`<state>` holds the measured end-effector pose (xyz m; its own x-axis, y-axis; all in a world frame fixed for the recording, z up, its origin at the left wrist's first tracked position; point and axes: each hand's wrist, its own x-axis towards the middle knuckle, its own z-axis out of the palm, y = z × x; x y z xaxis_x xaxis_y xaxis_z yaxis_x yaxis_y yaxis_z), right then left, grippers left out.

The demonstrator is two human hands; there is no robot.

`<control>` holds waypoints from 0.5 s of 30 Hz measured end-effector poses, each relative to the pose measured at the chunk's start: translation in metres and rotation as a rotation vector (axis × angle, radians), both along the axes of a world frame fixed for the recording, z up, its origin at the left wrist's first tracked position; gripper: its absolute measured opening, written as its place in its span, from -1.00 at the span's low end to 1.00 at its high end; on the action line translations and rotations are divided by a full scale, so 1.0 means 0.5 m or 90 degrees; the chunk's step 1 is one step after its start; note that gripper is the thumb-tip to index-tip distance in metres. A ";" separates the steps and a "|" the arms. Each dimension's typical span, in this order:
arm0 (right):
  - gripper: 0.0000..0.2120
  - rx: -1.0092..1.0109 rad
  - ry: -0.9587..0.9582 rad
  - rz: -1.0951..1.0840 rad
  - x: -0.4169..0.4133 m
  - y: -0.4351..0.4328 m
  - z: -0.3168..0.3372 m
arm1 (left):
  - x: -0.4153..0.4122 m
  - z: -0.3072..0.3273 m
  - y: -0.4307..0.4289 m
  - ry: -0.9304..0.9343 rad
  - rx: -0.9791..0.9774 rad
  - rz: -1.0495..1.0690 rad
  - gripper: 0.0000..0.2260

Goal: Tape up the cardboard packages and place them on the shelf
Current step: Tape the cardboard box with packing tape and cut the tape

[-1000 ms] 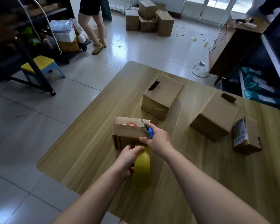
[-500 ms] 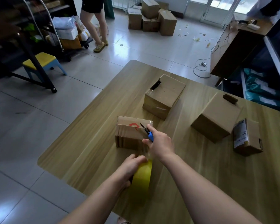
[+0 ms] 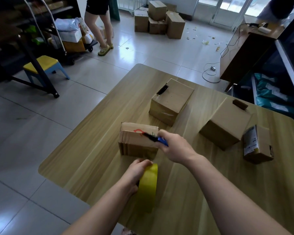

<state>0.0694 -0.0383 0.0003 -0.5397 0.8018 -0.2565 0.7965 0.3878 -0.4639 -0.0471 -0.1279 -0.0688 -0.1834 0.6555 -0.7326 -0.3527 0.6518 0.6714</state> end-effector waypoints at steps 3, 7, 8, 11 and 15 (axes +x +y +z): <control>-0.81 0.094 -0.169 0.123 0.010 -0.008 0.006 | -0.002 0.000 0.000 0.001 0.000 -0.003 -0.83; -0.81 0.138 -0.233 0.148 0.011 -0.016 -0.013 | -0.008 -0.004 -0.001 -0.007 -0.014 -0.016 -0.74; -0.81 0.141 -0.237 0.145 0.011 -0.016 -0.019 | -0.009 -0.006 -0.001 -0.007 -0.015 -0.019 -0.72; -0.81 0.142 -0.252 0.133 0.007 -0.017 -0.032 | -0.008 -0.004 -0.001 -0.014 -0.009 -0.020 -0.71; -0.80 0.136 -0.268 0.111 -0.002 -0.019 -0.040 | -0.009 -0.008 0.000 -0.016 -0.017 -0.021 -0.67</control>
